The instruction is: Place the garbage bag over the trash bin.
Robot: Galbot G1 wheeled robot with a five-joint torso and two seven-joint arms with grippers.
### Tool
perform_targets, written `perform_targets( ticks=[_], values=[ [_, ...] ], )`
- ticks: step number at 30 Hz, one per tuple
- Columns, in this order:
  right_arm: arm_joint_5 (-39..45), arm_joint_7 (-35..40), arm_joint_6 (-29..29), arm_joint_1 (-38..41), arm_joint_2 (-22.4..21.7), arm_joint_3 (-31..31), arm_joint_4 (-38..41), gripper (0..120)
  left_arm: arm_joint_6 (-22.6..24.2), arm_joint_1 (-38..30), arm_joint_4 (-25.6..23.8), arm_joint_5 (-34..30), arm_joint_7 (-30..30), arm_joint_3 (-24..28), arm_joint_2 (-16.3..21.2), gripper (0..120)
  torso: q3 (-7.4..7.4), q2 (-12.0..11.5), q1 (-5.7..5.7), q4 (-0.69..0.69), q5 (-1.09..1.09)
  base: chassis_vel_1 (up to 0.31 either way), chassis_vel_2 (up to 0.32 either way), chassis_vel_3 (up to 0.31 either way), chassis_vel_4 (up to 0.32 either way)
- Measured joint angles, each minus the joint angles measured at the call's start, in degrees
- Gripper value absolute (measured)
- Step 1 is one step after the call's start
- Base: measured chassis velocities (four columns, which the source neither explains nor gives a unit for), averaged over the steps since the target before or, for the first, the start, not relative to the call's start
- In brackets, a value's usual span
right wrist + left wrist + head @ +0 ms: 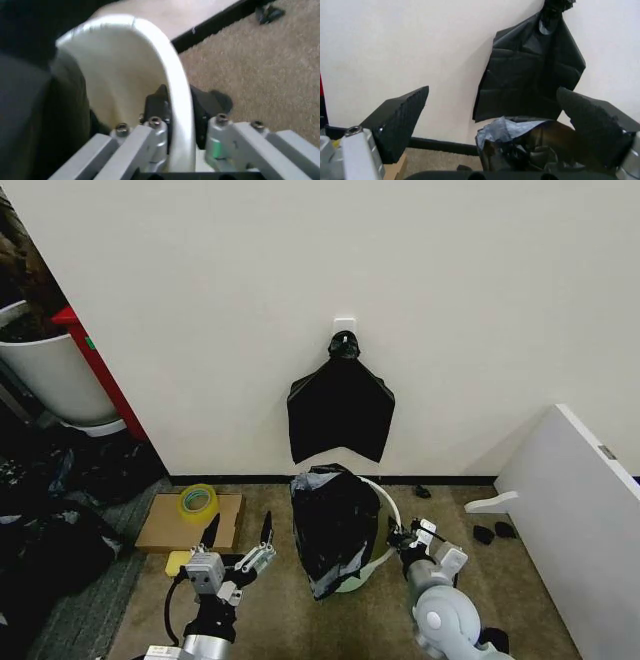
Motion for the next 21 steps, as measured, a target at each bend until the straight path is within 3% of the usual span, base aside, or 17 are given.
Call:
perform_targets(
  ticks=[9, 14, 18, 21],
  values=[
    [-10.07, -0.72, -0.14, -3.32, -2.47, 4.52, 6.04, 48, 0.16, -0.50, 0.42, -0.12, -0.01, 0.69, 0.62, 100, -0.01, 0.00, 0.00, 0.01, -0.02, 0.000, 0.000, 0.000, 0.000],
    [-8.08, -1.37, -2.21, -5.91, -3.77, 9.76, 11.77, 63, 0.24, -0.65, 0.73, -0.12, 0.00, 1.02, 0.82, 100, 0.00, 0.00, 0.00, -0.01, -0.01, 0.000, 0.000, 0.000, 0.000],
    [-1.06, -5.50, -7.50, -7.40, -5.80, 13.87, 18.43, 77, 0.28, -0.83, 1.31, -0.02, -0.01, 1.52, 0.84, 100, -0.01, 0.00, 0.00, -0.01, -0.04, 0.000, 0.000, 0.000, 0.000],
    [1.50, -11.11, -18.18, -6.83, -8.47, 13.48, 24.39, 93, 0.35, -1.05, 1.68, 0.52, -0.01, 2.59, 0.80, 100, -0.01, 0.00, 0.00, 0.00, -0.04, 0.000, 0.000, 0.000, 0.000]
  ],
)
